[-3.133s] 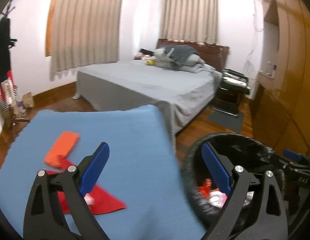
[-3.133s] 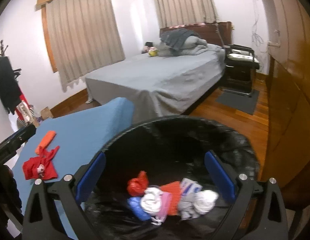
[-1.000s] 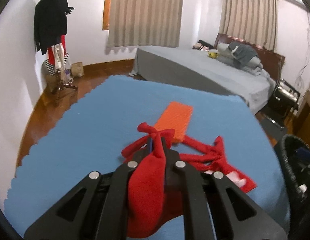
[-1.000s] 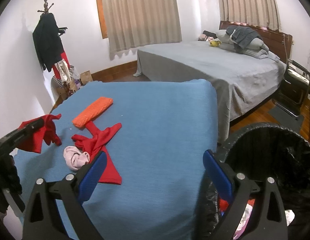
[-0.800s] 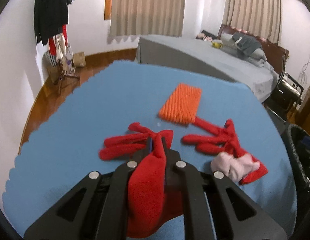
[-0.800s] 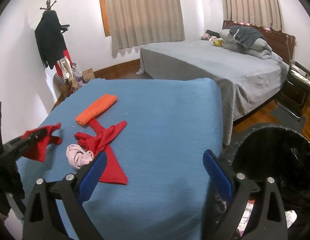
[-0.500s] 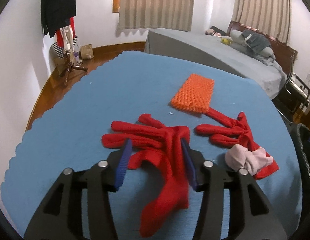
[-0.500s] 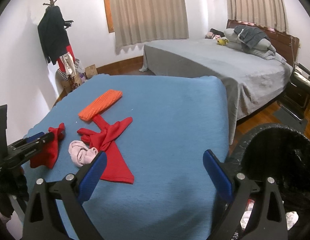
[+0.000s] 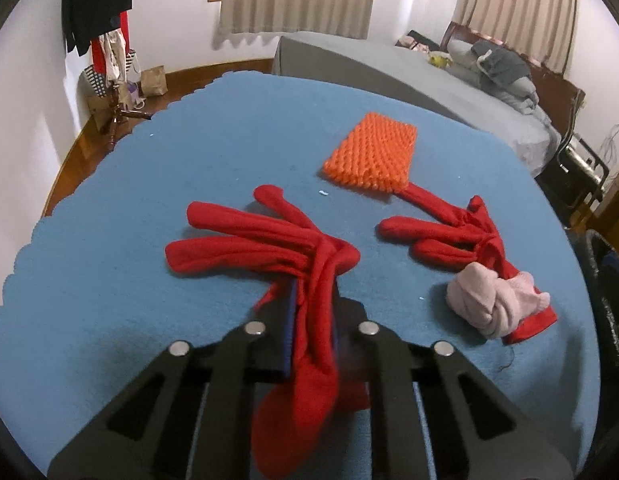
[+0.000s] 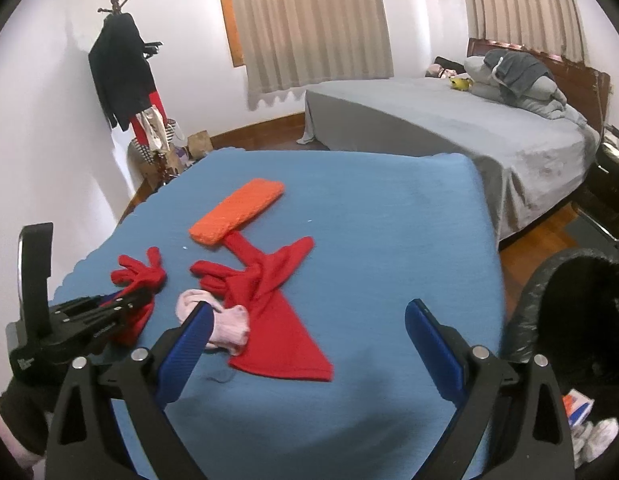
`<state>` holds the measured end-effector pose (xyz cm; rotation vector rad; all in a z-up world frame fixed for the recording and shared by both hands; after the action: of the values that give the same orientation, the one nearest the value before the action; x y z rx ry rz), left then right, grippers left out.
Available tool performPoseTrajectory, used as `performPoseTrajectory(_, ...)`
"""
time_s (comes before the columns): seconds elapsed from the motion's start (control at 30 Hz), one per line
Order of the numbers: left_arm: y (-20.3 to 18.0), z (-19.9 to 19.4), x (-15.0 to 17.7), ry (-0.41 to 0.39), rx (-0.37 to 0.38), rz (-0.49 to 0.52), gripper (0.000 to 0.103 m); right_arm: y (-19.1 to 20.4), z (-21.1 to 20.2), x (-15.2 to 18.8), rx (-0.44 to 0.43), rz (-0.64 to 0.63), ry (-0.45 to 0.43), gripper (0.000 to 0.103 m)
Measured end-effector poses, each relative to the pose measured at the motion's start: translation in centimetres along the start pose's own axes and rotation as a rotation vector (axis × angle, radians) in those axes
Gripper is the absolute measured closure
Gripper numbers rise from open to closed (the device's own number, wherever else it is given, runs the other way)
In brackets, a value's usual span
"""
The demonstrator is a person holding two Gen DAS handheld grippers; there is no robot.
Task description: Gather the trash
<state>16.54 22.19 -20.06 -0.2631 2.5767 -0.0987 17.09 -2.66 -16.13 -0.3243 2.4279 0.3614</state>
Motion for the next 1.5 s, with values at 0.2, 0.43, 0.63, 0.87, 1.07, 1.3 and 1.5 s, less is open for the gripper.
performPoseTrajectory(0.2, 0.8, -1.7, 0.4, -0.062, 0.013, -0.041, 0.092, 3.0, 1.3, 0.4, -0.041, -0.06, 0.023, 0.009)
performPoseTrajectory(0.43, 2.1, -3.4, 0.7, -0.083, -0.035, -0.032, 0.092, 5.9, 3.4, 0.4, -0.065, -0.117, 0.066, 0.019)
performPoseTrajectory(0.63, 3.2, -3.9, 0.8, -0.084, -0.042, -0.051, 0.092, 7.1, 5.1, 0.5, -0.045, -0.146, 0.102, 0.029)
performPoseTrajectory(0.87, 2.8, -3.9, 0.7, -0.086, -0.044, -0.032, 0.092, 6.2, 6.7, 0.4, -0.051, -0.11, 0.157, 0.047)
performPoseTrajectory(1.07, 2.4, -4.2, 0.6, -0.089, -0.043, -0.027, 0.092, 5.5, 4.8, 0.2, -0.096, -0.089, 0.119, 0.054)
performPoseTrajectory(1.3, 1.5, -4.3, 0.9, -0.088, -0.026, -0.014, 0.092, 4.6, 3.0, 0.3, -0.121, -0.101, 0.111, 0.066)
performPoseTrajectory(1.5, 0.6, -3.6, 1.3, -0.063, -0.024, 0.004, 0.092, 4.8, 3.6, 0.6, -0.125, -0.108, 0.132, 0.066)
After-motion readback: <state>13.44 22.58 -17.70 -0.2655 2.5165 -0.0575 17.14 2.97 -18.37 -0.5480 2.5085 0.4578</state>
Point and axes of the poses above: each gripper's, at about its wrist camera, not at the fingertips, and z roughly the way its jaws point, y to its left, x to its underside, the point moved 1 cm from there along z, roughly the way its jaws point, and after that the axes turned 11 degrees about y, right-handed, at the moved point
